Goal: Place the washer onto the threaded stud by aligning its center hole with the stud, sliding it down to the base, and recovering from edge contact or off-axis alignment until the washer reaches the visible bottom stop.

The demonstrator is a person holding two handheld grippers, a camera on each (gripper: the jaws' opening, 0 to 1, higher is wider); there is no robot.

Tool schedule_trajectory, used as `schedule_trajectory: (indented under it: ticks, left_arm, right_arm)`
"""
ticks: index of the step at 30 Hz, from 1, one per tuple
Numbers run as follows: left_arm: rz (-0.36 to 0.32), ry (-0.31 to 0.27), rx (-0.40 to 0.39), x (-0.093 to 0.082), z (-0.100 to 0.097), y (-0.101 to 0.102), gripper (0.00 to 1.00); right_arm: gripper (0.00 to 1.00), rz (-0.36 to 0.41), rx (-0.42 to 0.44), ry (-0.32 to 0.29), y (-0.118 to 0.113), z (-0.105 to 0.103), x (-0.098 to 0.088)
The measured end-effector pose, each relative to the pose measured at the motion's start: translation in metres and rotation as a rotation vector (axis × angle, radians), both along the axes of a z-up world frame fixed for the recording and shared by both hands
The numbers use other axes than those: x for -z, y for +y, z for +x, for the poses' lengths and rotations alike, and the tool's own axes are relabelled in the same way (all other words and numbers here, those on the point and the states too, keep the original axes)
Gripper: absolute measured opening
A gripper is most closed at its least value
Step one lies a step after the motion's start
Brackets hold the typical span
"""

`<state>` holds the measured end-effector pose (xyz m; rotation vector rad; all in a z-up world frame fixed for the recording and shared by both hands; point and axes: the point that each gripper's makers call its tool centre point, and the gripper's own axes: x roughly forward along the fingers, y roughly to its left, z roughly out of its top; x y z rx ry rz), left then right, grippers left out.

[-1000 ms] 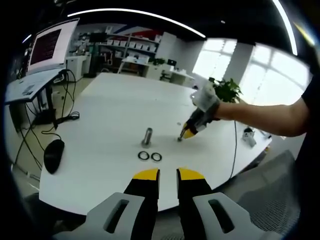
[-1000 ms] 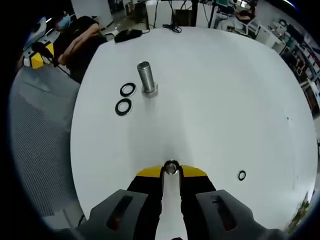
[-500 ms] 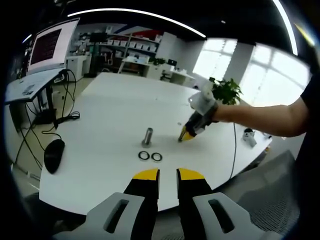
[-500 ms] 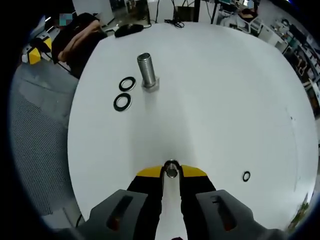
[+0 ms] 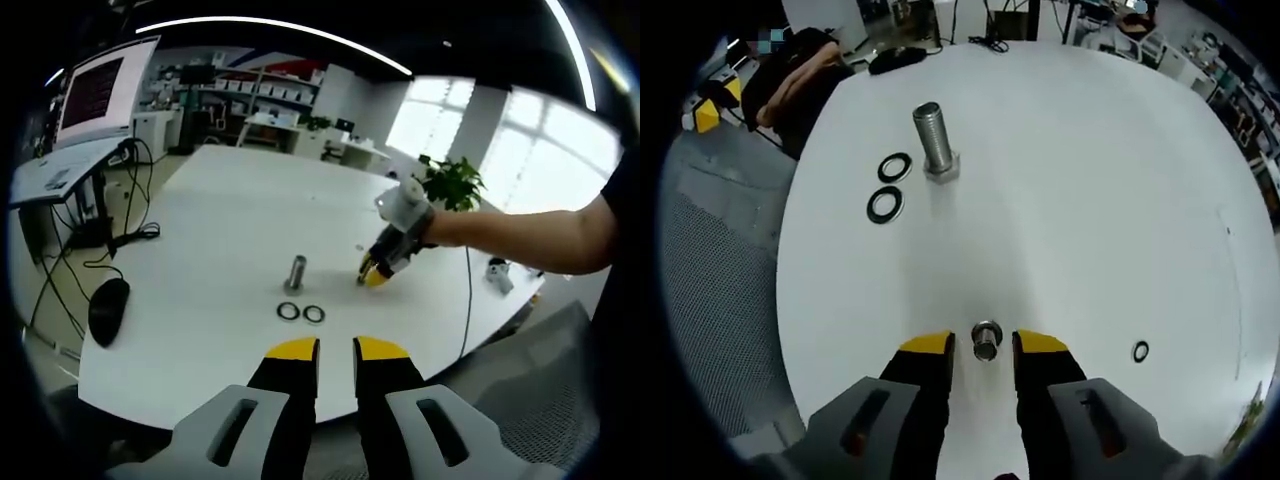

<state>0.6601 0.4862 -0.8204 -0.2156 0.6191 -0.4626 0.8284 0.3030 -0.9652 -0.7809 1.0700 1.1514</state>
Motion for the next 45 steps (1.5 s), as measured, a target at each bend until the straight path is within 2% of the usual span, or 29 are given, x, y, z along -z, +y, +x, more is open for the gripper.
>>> schedule_trajectory:
  ticks: [9, 16, 25, 29, 33, 39, 45]
  left_arm:
    - [-0.001, -0.003, 0.000, 0.000, 0.000, 0.000, 0.11]
    - [-0.003, -0.005, 0.001, -0.001, 0.000, 0.000, 0.11]
    - [-0.004, -0.004, 0.003, -0.001, 0.000, -0.001, 0.11]
    - [-0.001, -0.001, 0.004, 0.000, 0.000, 0.000, 0.11]
    - [-0.002, 0.004, 0.004, 0.001, 0.000, -0.001, 0.11]
    - [-0.002, 0.008, 0.004, 0.001, 0.000, 0.000, 0.11]
    - [0.002, 0.017, 0.000, 0.003, 0.000, 0.001, 0.11]
  right_arm:
    - [0.30, -0.001, 0.038, -0.019, -0.011, 0.005, -0.004]
    - [0.29, 0.020, 0.113, -0.022, -0.032, 0.014, -0.009]
    - [0.29, 0.033, 0.251, -0.044, -0.057, 0.030, -0.010]
    - [0.29, 0.049, 0.329, -0.076, -0.067, 0.043, -0.012]
    - [0.28, 0.114, 0.411, -0.101, -0.068, 0.055, -0.014]
    - [0.27, 0.104, 0.451, -0.164, -0.076, 0.072, -0.010]
    - [0.25, 0.151, 0.501, -0.199, -0.075, 0.088, -0.009]
